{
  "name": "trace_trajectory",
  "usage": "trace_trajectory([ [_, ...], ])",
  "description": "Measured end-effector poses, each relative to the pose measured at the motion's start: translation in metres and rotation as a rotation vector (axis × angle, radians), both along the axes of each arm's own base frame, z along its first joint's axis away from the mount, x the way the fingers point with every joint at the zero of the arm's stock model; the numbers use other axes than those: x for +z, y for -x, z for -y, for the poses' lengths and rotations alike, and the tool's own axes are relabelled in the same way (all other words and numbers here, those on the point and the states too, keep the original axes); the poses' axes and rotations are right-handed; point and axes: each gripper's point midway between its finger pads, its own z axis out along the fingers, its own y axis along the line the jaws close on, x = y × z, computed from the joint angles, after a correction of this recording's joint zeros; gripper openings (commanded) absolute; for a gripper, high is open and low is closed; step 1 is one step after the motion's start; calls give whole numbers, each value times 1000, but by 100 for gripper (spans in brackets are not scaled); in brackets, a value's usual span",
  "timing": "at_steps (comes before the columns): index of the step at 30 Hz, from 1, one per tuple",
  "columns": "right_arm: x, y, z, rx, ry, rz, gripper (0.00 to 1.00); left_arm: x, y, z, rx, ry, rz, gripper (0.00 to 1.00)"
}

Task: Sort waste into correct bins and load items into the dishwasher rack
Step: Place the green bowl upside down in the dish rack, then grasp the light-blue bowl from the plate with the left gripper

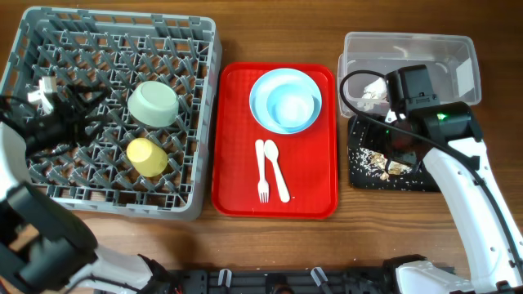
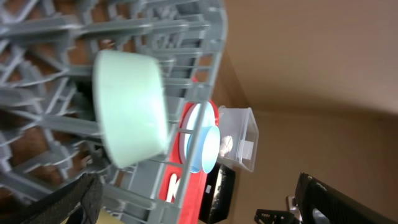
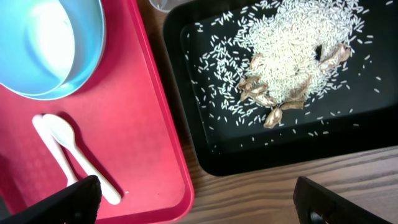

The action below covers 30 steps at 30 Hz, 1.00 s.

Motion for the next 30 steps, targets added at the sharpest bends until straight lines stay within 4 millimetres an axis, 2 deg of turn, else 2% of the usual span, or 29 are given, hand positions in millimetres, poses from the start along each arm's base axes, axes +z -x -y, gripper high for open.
trace_trajectory([
  [2,-1,2,0,-4,0,-10,100,24,2,10,-17,-85,58,100],
  [5,-1,4,3,-13,2,-18,100,59,-1,49,-85,-303,144,100],
  [7,-1,5,14,-51,3,-27,100,71,-10,78,-123,-432,186,100],
  [10,4,2,39,-140,-6,-17,100,83,-23,146,-230,-576,289,100],
  [11,5,3,41,-144,-7,-20,100,85,-29,165,-252,-626,331,100],
  [13,5,5,45,-148,-10,-25,100,89,-34,239,-350,-739,458,100],
  [14,5,5,45,-146,-11,-26,100,83,-32,265,-384,-778,479,100],
  [15,5,5,44,-142,-14,-25,100,83,-41,279,-374,-806,518,100],
  [16,5,5,44,-141,-17,-25,99,78,-47,297,-388,-813,545,100],
  [17,5,5,44,-140,-17,-27,100,63,-48,321,-430,-815,553,100],
  [18,5,6,44,-137,-17,-29,100,38,-48,346,-484,-822,542,100],
  [21,4,8,44,-133,-16,-37,100,-12,-55,381,-550,-836,521,100],
  [23,4,9,43,-133,-16,-43,100,-52,-52,396,-607,-851,472,98],
  [24,4,9,43,-133,-16,-44,100,-65,-50,400,-628,-854,454,94],
  [26,4,9,43,-133,-16,-44,100,-101,-42,409,-684,-871,403,79],
  [28,4,9,43,-132,-17,-44,99,-122,-37,412,-713,-883,369,67],
  [30,4,9,43,-132,-18,-44,99,-135,-33,408,-731,-903,334,50],
])
